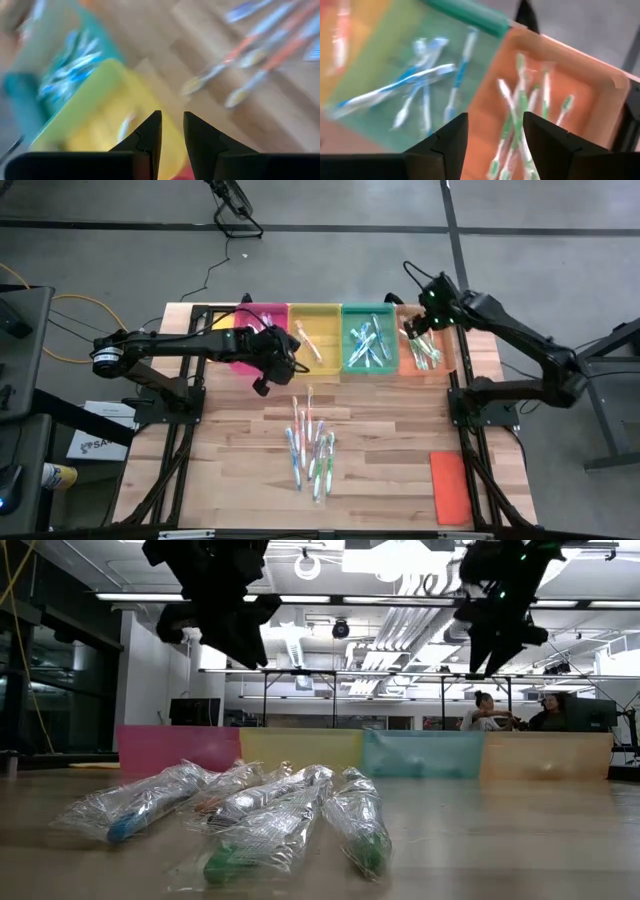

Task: Pick & Place Toothbrushes
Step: Put the blue toothbrush into the green bin

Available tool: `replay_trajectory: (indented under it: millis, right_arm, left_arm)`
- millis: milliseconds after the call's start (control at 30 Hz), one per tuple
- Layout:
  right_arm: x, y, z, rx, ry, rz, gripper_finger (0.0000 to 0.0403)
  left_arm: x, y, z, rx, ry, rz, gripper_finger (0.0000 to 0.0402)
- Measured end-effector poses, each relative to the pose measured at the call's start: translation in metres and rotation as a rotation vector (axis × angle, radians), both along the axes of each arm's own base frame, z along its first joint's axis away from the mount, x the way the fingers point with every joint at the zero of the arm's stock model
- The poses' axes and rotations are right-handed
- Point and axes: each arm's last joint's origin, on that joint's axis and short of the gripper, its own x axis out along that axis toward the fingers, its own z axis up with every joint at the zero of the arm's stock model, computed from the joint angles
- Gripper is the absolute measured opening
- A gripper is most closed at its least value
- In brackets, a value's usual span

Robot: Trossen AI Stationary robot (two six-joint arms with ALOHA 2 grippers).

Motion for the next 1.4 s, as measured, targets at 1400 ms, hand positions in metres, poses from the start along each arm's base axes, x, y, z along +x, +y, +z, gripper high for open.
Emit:
replay_trajectory:
  millis: [1400]
  right_arm:
    - [0.018, 0.137, -0.013, -0.078, -0.183, 0.415, 0.018]
  left_arm:
    - [0.04, -0.119, -0.107, 0.067, 0.395, -0.638, 0.0182]
